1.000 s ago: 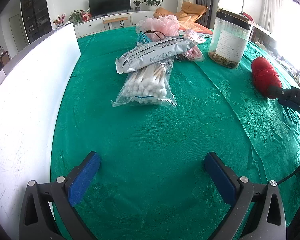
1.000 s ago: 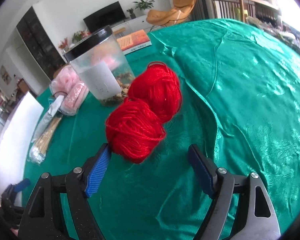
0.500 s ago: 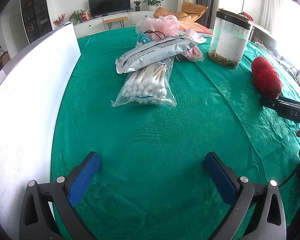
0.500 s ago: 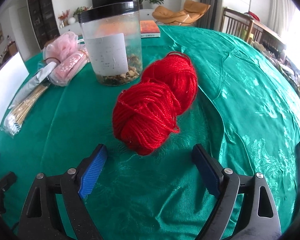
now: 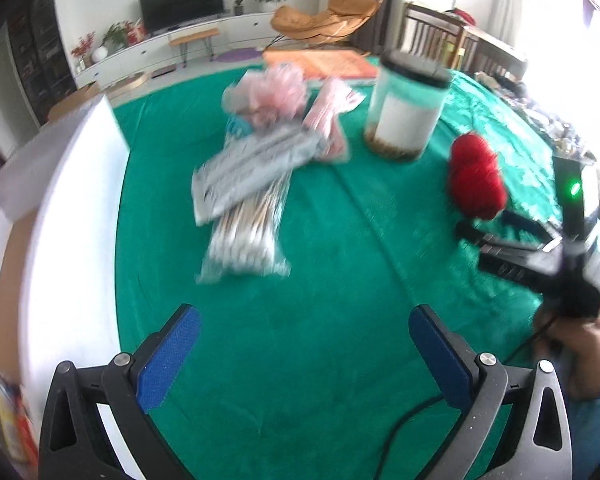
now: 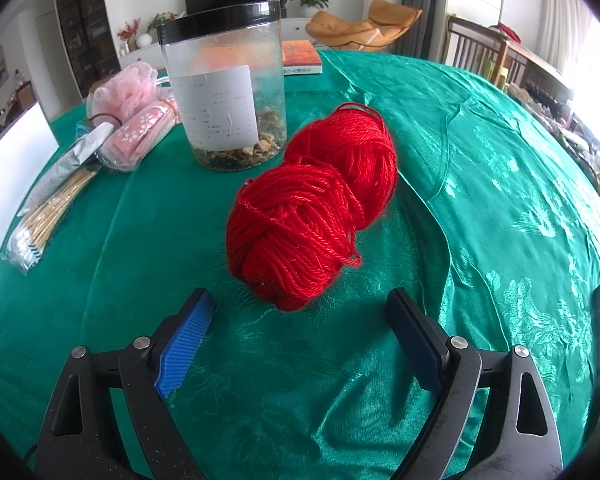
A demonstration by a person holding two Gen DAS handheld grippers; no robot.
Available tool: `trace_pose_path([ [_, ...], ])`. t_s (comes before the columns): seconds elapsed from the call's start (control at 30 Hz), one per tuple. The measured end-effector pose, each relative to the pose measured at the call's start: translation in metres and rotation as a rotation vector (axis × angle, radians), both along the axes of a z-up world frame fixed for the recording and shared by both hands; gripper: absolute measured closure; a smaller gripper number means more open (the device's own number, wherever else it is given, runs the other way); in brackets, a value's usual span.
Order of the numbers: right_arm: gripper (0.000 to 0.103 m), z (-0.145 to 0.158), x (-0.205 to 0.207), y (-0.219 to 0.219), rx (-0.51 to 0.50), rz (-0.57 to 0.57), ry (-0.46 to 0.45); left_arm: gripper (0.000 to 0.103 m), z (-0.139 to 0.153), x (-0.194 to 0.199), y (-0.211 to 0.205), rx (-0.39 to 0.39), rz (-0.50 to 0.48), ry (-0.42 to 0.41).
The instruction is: Organize soft objects
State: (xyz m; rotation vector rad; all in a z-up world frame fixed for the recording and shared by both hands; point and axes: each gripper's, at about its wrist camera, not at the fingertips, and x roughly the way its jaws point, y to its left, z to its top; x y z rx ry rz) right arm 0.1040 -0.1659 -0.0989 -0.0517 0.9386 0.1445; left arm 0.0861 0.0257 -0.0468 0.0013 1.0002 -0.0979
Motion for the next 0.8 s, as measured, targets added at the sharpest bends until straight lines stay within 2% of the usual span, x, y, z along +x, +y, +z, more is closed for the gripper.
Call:
trace_pose_path([
  [0.07, 0.013, 0.000, 0.000, 0.000, 0.000, 0.000, 0.000, 0.000, 0.013, 0.016, 0.002, 0.015, -0.046, 0.009],
  [0.17, 0.013, 0.000, 0.000, 0.000, 0.000, 0.000, 0.000, 0.000, 0.014, 0.042, 0.009, 0.049, -0.091, 0.043],
  [0.33, 0.013, 0.000, 0.000, 0.000, 0.000, 0.000, 0.000, 0.000, -0.007, 0.089, 0.020, 0.172, -0.126, 0.050],
  [0.47, 0.013, 0.000, 0.000, 0.000, 0.000, 0.000, 0.000, 0.000, -0.025, 0.120, 0.026, 0.214, -0.157, 0.016],
  [0.57, 0.012, 0.000, 0.000, 0.000, 0.000, 0.000, 0.000, 0.000, -0.038, 0.142, 0.032, 0.168, -0.170, 0.040],
  [0.63, 0.011, 0.000, 0.000, -0.001, 0.001, 0.003, 0.001, 0.000, -0.049, 0.154, 0.035, 0.088, -0.178, 0.101],
  [0.67, 0.011, 0.000, -0.001, 0.001, 0.001, 0.005, 0.002, 0.001, -0.051, 0.156, 0.036, 0.059, -0.174, 0.131],
  [0.73, 0.010, 0.000, -0.001, 0.001, 0.000, 0.007, 0.002, 0.004, -0.042, 0.152, 0.036, 0.013, -0.194, 0.140],
  [0.8, 0.010, 0.000, -0.002, 0.002, 0.000, 0.007, 0.003, 0.006, -0.023, 0.136, 0.033, -0.131, -0.266, 0.135],
])
